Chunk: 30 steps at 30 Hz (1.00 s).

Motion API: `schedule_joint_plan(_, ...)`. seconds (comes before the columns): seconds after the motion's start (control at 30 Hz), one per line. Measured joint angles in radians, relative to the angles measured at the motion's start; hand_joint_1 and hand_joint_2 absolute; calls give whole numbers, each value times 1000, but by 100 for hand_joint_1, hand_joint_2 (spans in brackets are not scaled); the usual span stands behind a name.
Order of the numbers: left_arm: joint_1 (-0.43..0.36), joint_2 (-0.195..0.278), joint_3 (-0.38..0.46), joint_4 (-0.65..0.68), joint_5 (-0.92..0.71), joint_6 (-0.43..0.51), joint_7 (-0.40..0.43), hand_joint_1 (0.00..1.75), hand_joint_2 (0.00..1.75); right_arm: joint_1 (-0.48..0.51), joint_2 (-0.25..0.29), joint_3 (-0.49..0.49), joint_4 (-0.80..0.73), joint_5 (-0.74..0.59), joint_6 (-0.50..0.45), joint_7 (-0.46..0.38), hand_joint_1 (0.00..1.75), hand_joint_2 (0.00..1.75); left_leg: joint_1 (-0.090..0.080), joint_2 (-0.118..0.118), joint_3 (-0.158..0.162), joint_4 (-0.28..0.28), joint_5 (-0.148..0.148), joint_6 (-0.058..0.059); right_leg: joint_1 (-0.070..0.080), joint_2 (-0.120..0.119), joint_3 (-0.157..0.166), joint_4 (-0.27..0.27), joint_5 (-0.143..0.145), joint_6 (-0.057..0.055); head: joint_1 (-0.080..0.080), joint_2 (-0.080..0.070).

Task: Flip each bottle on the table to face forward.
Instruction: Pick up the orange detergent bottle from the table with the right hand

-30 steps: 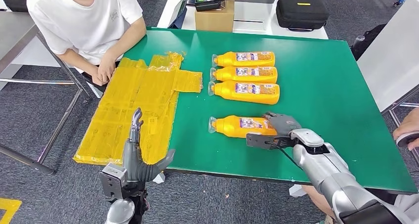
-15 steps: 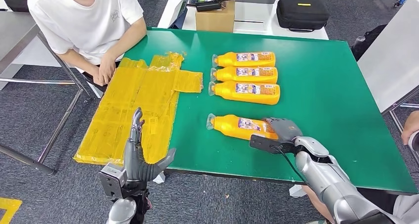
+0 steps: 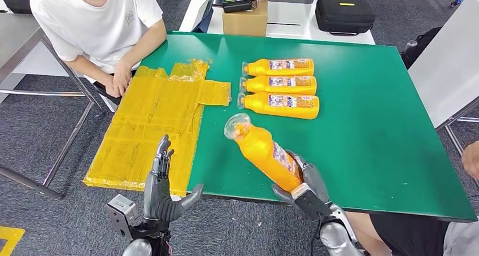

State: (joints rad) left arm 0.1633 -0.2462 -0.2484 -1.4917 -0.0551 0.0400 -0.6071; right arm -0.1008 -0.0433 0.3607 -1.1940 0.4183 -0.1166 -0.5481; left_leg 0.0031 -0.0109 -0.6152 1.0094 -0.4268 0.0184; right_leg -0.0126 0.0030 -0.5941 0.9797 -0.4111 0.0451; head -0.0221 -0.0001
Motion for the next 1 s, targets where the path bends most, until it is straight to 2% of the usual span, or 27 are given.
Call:
schedule_joint_plan(0.2,2,18,-47,8,28,-72,45,0,175,68,96,-37,-150,-81,-16,-74,175,175,-1,1,0,0,0,0,-1,0,0,0,0,0,0,0)
schedule_joint_plan(0.37,-20,47,-119,37,16,-156,21,0,175,61,151,-8,-149,-79,33,-111,175,175,-1,1,0,0,0,0,-1,0,0,0,0,0,0,0)
schedule_joint_plan(0.57,-35,67,-168,37,79,-254,4,0,175,23,198,69,-53,-39,23,-133,175,175,-1,1,0,0,0,0,-1,0,0,0,0,0,0,0)
schedule_joint_plan(0.67,-35,75,-182,21,117,-281,5,0,175,-8,218,115,24,12,-26,-131,175,175,0,1,0,0,1,0,-1,0,0,0,0,0,0,0)
schedule_joint_plan(0.8,-29,79,-185,-11,150,-262,32,0,175,-51,241,175,127,97,-116,-123,175,175,-1,1,0,0,1,0,-1,0,0,0,0,0,0,0)
schedule_joint_plan(1.0,-22,80,-177,-33,171,-233,57,0,175,-82,259,225,209,137,-161,-120,175,175,-1,1,0,0,1,0,-1,0,0,0,0,0,0,0)
